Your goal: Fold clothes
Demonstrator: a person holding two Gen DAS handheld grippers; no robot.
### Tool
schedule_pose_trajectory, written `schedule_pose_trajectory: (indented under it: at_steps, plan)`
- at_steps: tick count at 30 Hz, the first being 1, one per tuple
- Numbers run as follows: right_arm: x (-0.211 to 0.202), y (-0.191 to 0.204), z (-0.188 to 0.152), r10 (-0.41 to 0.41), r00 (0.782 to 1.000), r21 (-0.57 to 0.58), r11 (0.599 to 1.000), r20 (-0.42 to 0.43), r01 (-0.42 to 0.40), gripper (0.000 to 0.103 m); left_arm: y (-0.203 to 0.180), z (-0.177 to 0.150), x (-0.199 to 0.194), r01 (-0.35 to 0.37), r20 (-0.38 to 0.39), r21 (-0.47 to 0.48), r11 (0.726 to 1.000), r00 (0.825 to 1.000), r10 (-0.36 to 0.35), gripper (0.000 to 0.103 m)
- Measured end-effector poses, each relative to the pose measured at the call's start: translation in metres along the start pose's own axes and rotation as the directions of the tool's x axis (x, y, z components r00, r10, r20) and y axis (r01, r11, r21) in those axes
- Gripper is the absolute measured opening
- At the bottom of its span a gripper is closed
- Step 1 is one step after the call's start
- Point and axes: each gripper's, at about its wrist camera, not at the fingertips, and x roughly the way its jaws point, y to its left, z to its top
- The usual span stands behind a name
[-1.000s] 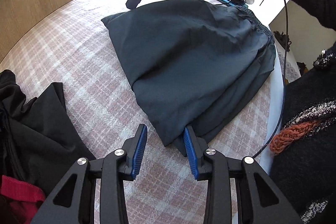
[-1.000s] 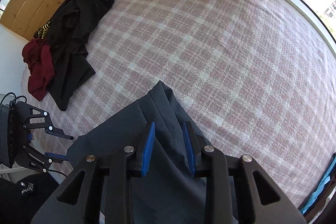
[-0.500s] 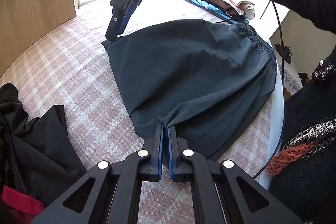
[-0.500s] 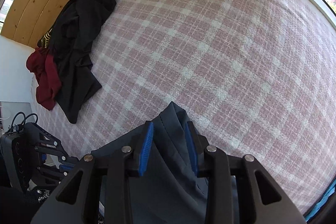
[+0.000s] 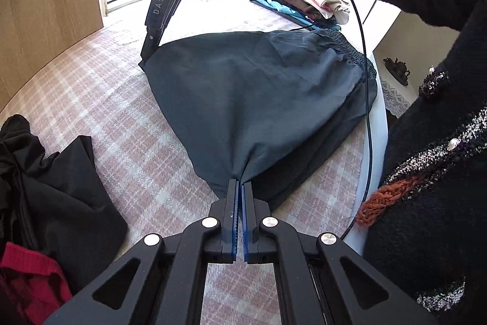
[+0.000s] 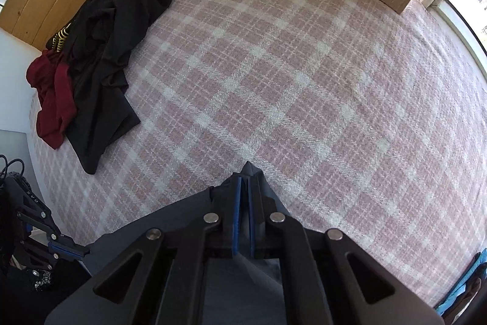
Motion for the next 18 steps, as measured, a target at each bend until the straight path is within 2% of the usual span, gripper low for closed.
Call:
schedule_pose_trajectory:
  at_steps: [2,5,7,9,12,18]
  plan:
    - [0.003,0.001,-0.003,0.012,1.0,-0.016,1.0,-0.005,-0.012,0.005,-0.002,-0.007,0.002,0.016,-0.039,-0.004,1.0,0.999,-0.017,0.001]
    - [0.0,0.001,-0.007,-0.057,0.998,-0.017,0.998,0.016,0.057,0.005,0.003,-0.013,-0.001,0.009,-0.056,-0.045,0.999,0.998,-0.011,0.001]
    - [-0.005,0.0,-0.01,-0.09,0.996,-0.019,0.996,0.031,0.09,0.005,0.007,-0.018,-0.01,0.021,-0.045,-0.083,0.996,0.999,-0.025,0.012]
    - [-0.008,0.0,-0.012,-0.091,0.995,-0.018,0.996,0.031,0.092,0.005,0.011,-0.027,-0.018,-0.013,-0.049,-0.077,0.997,0.999,0.009,0.015]
    - [-0.007,0.003,-0.012,-0.091,0.996,-0.022,0.996,0.022,0.092,0.006,0.019,-0.026,-0.01,-0.052,-0.051,-0.083,0.995,0.998,0.048,0.016]
    - [-0.002,0.011,-0.011,-0.105,0.994,-0.042,0.994,-0.005,0.105,0.01,0.019,-0.014,0.027,-0.059,-0.083,-0.006,0.998,0.995,0.058,0.022]
